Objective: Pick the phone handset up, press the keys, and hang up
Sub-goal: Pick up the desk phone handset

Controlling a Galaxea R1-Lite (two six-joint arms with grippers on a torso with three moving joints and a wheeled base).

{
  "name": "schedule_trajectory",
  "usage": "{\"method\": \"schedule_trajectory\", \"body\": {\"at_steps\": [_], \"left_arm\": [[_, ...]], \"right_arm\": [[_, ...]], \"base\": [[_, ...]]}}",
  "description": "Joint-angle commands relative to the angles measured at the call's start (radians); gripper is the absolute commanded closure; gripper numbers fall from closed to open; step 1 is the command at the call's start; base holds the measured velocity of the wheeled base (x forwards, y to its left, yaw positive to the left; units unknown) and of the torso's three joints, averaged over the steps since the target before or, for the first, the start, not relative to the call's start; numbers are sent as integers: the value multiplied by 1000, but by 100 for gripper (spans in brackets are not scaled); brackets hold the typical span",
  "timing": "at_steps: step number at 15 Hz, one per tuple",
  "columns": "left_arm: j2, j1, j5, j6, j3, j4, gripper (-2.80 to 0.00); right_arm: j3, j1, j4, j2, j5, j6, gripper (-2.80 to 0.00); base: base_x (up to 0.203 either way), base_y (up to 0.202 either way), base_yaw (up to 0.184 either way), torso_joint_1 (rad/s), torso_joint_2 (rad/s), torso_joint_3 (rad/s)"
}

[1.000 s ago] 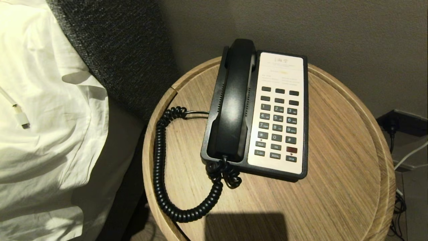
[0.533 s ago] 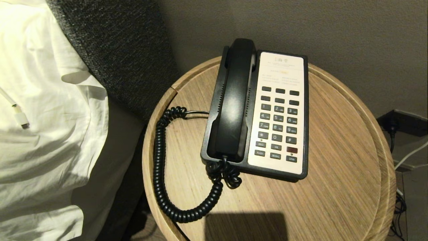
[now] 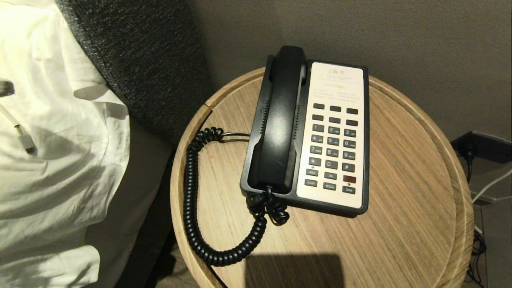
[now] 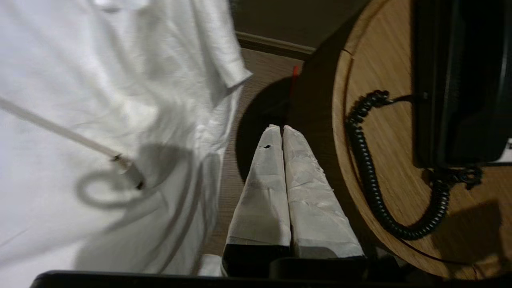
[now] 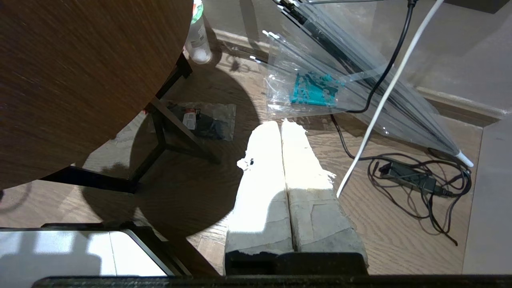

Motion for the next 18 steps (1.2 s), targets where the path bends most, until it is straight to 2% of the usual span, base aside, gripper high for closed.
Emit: {"method": "schedule_trajectory", "body": {"at_steps": [1,4,6,7,9,10,13,16,18], "left_arm": [[31,-95,28,-7,-7,-2,0],[73,-217,71,-47,-54,-4,0],[111,-333,134,-91,-92,-6,0],[133,-401,180,-122,-115,-9,0],[210,-538,314,-199,-180,-11,0],[240,-585,364,-217,-202,-11,0],[296,-661,462,-229,-224,-13,0],[392,-700,490,-223,-317,-4,0],[449,-731,539,-210,-363,0,0]], "right_arm": [[0,0,0,-2,0,0,0],[0,0,0,0,0,0,0],[0,0,0,-1,0,0,0],[0,0,0,0,0,0,0],[0,0,0,-2,0,0,0],[0,0,0,0,0,0,0],[0,0,0,0,0,0,0],[0,0,0,0,0,0,0],[0,0,0,-2,0,0,0]], "base": [[0,0,0,0,0,0],[0,0,0,0,0,0],[0,0,0,0,0,0],[0,0,0,0,0,0],[0,0,0,0,0,0],[0,0,0,0,0,0],[0,0,0,0,0,0],[0,0,0,0,0,0],[0,0,0,0,0,0]]}}
